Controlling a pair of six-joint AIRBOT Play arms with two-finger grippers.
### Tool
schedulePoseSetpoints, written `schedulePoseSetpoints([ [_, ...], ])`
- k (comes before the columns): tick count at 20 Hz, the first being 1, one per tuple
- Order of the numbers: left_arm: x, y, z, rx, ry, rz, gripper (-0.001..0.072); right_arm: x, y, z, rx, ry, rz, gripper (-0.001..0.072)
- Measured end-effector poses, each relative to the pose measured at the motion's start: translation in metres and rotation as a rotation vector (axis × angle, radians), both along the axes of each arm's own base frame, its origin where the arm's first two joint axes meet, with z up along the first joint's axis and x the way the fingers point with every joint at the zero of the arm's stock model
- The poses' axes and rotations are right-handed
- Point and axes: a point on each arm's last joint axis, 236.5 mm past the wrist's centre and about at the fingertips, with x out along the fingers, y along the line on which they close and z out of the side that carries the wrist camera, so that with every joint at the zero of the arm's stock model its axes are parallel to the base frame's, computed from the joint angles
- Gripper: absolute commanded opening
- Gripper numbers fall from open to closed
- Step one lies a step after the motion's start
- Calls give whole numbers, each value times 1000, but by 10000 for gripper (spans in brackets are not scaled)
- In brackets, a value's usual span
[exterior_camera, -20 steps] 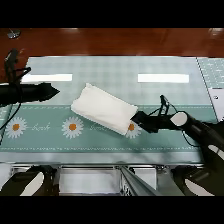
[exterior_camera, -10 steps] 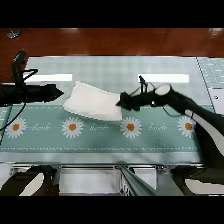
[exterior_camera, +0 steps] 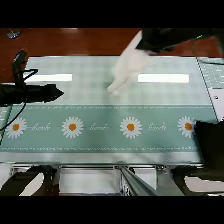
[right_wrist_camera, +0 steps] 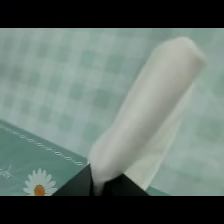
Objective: Fold the shirts.
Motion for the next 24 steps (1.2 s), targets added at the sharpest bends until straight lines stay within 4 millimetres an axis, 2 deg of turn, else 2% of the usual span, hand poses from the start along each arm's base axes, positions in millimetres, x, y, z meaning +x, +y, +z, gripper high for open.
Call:
schedulePoseSetpoints([
  [3,0,0,0,0,-2,1,17,-17,-78,29,-74,16,-158,19],
  [6,2,1,1,0,-8,6,17,-53,-168,43,-176,73,-376,19],
  [7,3,1,1,0,-9,7,17,-70,-196,45,-207,102,-454,19],
  [10,3,1,1,0,-12,9,17,-134,-259,43,-265,189,-666,19],
  [13,4,1,2,0,-14,10,17,-211,-309,23,-328,288,-902,20],
  [16,4,1,2,-1,-14,11,17,-303,-339,-26,-410,472,-1104,20],
  [17,4,1,2,-2,-14,11,17,-334,-346,-45,-442,550,-1176,48],
  [18,4,1,2,-3,-14,11,17,-360,-347,-62,-458,624,-1228,374],
  [19,4,0,2,-3,-14,10,17,-379,-345,-80,-455,694,-1260,621],
  [21,4,-1,0,-3,-10,6,17,-399,-342,-104,-450,790,-1280,623],
  [23,4,-5,-4,-4,4,-5,17,-400,-345,-111,-442,826,-1269,586],
  [24,6,-6,-6,-4,11,-8,17,-389,-349,-109,-429,806,-1252,385],
])
